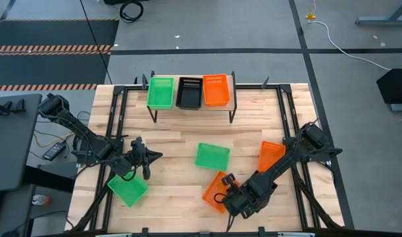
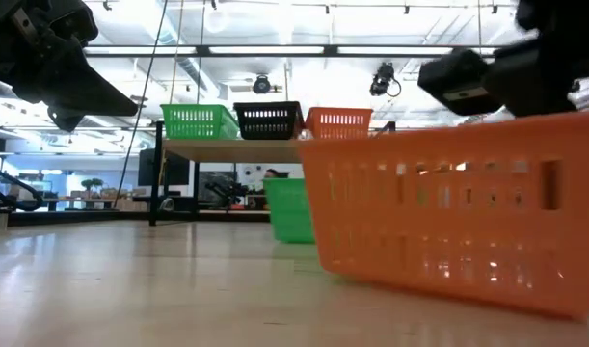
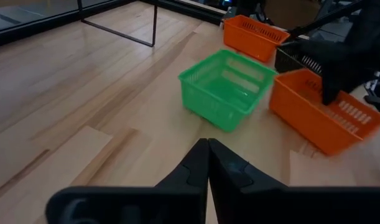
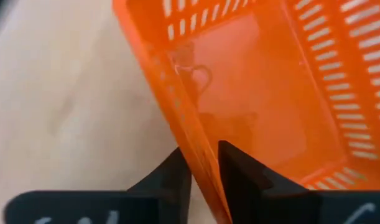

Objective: Stack baskets on shelf by color
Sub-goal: Stack the left orange bin on top of the orange bin on the shelf

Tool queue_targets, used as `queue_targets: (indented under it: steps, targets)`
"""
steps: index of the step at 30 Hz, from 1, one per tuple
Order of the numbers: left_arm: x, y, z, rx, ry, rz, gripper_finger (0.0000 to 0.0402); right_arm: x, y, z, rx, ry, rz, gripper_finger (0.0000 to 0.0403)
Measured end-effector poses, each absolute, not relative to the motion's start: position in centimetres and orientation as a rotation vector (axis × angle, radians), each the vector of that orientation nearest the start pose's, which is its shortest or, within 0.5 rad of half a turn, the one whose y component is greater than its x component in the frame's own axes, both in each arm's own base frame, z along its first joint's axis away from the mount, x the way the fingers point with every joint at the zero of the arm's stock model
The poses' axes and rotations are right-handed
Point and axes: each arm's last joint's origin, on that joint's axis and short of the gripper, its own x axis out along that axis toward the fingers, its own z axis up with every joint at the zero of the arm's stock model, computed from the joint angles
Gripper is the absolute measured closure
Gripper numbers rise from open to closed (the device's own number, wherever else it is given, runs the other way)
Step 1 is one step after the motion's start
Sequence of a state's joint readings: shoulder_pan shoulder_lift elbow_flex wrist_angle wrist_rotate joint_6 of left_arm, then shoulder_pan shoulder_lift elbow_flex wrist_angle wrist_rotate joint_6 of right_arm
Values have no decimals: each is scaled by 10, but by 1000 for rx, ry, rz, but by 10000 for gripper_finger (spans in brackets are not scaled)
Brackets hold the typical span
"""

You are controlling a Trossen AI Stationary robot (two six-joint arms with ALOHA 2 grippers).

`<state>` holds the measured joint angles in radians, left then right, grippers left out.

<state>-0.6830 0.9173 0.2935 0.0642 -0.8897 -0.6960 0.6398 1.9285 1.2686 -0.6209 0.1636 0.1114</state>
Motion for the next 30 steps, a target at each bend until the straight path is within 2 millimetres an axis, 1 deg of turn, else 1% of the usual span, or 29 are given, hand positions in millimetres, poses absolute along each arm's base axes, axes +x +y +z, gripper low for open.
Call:
queue_targets:
  steps: [5,8,12,14,19,23,26,30]
  targets:
    - [143,-87,173,-285,305,324,384,302,201,154,-422,1288,295,365]
    - [143,-87,173,-285,306,324,382,302,194,153,-433,1324,277,392]
    - [143,-87,172,-287,307,325,386,300,191,157,-434,1339,275,387]
    - [143,-87,172,-287,308,325,388,298,192,163,-428,1323,283,386]
    - [143,-87,172,-285,309,326,387,290,191,191,-424,1250,318,396]
    - [143,-87,172,-285,309,326,384,284,187,210,-482,1192,347,390]
    - [143,-87,172,-287,309,326,386,277,180,214,-553,1246,341,390]
    - [143,-87,172,-288,309,326,389,269,168,213,-597,1367,313,394]
